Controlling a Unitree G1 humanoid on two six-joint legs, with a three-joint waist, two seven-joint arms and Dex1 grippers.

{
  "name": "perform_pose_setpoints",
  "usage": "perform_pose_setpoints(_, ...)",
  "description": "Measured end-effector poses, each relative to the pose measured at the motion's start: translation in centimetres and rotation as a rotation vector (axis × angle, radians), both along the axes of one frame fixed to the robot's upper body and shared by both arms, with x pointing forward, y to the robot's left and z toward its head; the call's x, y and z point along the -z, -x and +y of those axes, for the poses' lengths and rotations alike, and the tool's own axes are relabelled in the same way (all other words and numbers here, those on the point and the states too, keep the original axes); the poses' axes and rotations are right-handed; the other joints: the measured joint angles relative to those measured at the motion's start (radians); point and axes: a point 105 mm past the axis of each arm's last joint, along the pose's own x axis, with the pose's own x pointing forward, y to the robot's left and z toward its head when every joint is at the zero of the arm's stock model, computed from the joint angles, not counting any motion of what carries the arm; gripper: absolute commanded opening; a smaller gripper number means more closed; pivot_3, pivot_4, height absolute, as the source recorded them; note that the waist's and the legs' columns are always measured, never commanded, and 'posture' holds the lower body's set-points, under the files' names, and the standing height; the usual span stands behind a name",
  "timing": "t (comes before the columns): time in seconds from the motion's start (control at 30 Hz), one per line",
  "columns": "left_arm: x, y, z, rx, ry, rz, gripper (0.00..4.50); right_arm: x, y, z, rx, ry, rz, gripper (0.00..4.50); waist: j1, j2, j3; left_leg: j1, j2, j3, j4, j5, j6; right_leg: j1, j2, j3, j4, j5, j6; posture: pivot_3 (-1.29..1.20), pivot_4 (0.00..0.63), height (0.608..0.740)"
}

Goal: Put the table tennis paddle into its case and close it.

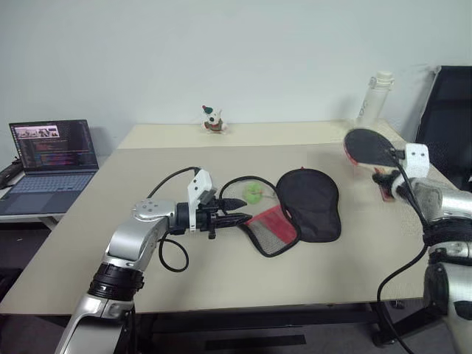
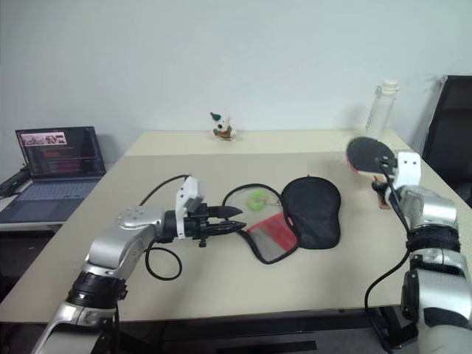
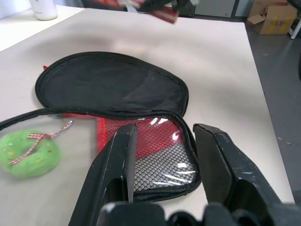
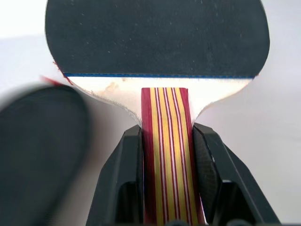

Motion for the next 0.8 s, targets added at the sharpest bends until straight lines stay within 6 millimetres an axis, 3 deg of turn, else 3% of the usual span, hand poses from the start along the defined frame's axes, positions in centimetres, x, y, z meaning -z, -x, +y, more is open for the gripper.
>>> perform_pose_setpoints(0.17,-0.1,0.1,-0.1,0.005,0.0,-0.006,2.08,4.4,1.7,5.9,-0.056,-0.092,0.127,1.08,0.005,0.001,0.0,0.0,-0.001,0.001,0.001,0.001,0.0,-0.001,0.0,0.002,0.002,0.0,0.0,0.0,0.15,0.74)
perform_pose_setpoints(0.27,-0.1,0.1,-0.2,0.009,0.002,-0.007,2.08,4.3,2.1,8.1,-0.077,-0.112,0.119,1.08,0.005,0.001,0.0,0.0,-0.002,0.003,0.002,0.001,0.001,-0.001,-0.001,0.004,0.001,0.0,0.001,0.0,0.15,0.74)
perform_pose_setpoints(0.43,-0.2,0.1,-0.3,0.009,0.004,-0.009,2.08,4.2,2.1,9.1,-0.094,-0.075,0.107,1.08,0.004,0.001,0.0,0.0,-0.001,0.003,0.002,0.001,0.001,-0.001,-0.001,0.004,0.0,0.0,0.001,0.0,0.15,0.74)
perform_pose_setpoints(0.8,-0.7,-0.3,-0.3,-0.011,0.01,-0.022,2.08,7.8,1.4,9.9,-0.127,0.019,0.18,1.08,0.002,0.001,0.0,0.0,-0.001,0.004,0.002,0.001,0.001,-0.001,0.0,0.004,0.0,-0.002,0.004,0.0,0.15,0.74)
